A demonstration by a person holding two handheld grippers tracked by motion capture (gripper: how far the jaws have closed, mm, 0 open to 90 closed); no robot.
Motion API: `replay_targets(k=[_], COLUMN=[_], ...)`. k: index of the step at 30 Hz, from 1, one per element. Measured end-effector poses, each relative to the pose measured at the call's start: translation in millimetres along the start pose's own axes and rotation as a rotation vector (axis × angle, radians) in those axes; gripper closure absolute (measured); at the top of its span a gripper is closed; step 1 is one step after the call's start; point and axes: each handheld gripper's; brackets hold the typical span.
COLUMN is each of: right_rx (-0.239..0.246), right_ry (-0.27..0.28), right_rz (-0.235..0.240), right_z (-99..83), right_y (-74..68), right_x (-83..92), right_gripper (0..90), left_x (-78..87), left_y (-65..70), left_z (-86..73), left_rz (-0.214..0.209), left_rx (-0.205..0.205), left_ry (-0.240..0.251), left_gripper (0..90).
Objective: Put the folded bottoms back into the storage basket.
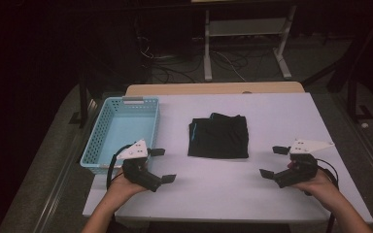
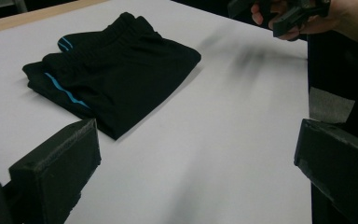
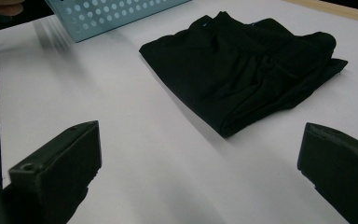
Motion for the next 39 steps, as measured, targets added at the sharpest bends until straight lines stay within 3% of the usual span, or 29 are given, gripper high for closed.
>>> replay_targets(k=[14,39], right_rx=[-0.004,0.025], right_ry=[0.006,-0.043], right_rz=[0.018,0.085], right_z=[8.8,28.7], right_y=[0.6,-3.4], right_x=[-4.4,-20.5], right_gripper=[0.0,0.0], left_x=[-0.9,-1.1], left_y=[-1.0,-1.2], left_z=[-1.5,-1.7], left_rz=[0.000,-0.001], left_rx=[0.001,0.013], left_ry=[0.001,0.003], left_gripper=[0.1,0.1])
Point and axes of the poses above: each handheld gripper's, and its own axes: x roughly backward along the jaws, z roughly out of its top, y roughly to its right, and after that the axes turned 9 degrees about -z, right-handed
